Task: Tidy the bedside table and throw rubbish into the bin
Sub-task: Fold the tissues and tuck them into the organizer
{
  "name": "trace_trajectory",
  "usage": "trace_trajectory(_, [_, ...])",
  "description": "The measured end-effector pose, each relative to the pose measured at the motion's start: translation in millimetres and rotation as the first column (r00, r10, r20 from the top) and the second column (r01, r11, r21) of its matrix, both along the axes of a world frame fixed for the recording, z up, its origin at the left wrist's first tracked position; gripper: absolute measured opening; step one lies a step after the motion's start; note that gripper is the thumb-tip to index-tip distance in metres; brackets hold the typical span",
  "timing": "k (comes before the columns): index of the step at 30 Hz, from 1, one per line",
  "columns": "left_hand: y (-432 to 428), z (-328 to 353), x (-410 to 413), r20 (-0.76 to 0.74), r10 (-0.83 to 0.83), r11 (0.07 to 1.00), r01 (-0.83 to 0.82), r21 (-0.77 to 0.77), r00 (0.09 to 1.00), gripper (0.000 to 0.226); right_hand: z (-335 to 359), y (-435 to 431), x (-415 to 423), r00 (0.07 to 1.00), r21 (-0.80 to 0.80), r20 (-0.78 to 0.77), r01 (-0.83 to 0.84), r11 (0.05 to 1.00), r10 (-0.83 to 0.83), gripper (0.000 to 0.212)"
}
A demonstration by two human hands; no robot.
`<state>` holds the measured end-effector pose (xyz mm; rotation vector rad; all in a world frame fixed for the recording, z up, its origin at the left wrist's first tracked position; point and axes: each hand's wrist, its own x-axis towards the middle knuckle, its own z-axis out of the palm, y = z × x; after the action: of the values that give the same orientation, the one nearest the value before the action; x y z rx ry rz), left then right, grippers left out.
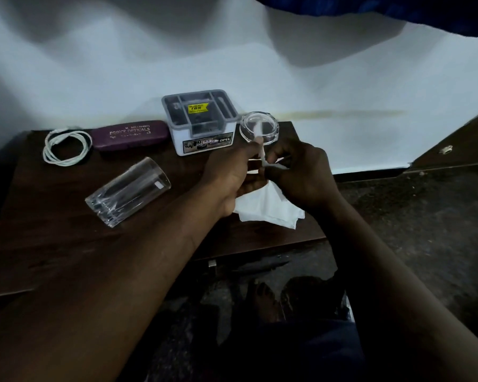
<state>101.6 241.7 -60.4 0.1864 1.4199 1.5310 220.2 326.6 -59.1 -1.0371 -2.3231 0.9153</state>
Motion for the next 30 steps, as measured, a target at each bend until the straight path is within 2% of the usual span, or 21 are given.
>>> trace_trajectory(3, [1.7,-1.2,-0.1,0.042,0.007,1.0,-0.007,0.014,0.999,0.01,-1.6,-0.9,-1.4,1.0,-0.004,0.001,-0.017,1.0,0.017,0.015])
trace_trajectory(9, [2.5,-10.3,-3.9,0.066,0.027,0.999,-0.026,-0.019,0.997,0.017,-6.6,0.4,-2.1,0.996,-0.069,0.05,-0.072,0.995,0.075,0.017])
trace_trajectory(16, [-5.5,-17.1,-14.5,0.011,0.003,0.998,-0.002,-0.07,1.0,0.009,-6.4,-6.6,-11.6,0.996,-0.123,0.032,-0.082,0.989,0.086,0.012])
trace_trajectory(22, [-19.0,-20.8,-27.6,-0.032,-0.141,0.985,0.137,-0.108,0.989,0.01,-12.9,-8.0,-22.5,0.992,-0.057,0.127,-0.013,0.998,0.021,0.024])
trace_trajectory(26, [-29.6,-28.9,-34.5,-0.055,-0.252,0.963,0.245,-0.107,0.966,0.01,-15.2,-12.4,-28.3,0.994,-0.112,0.102,0.051,0.992,-0.04,0.02])
trace_trajectory(30, [-34.1,-35.5,-44.2,-0.071,-0.276,0.961,0.272,-0.059,0.959,0.008,-17.9,-14.0,-34.8,0.99,-0.149,0.12,0.087,0.985,-0.069,0.015])
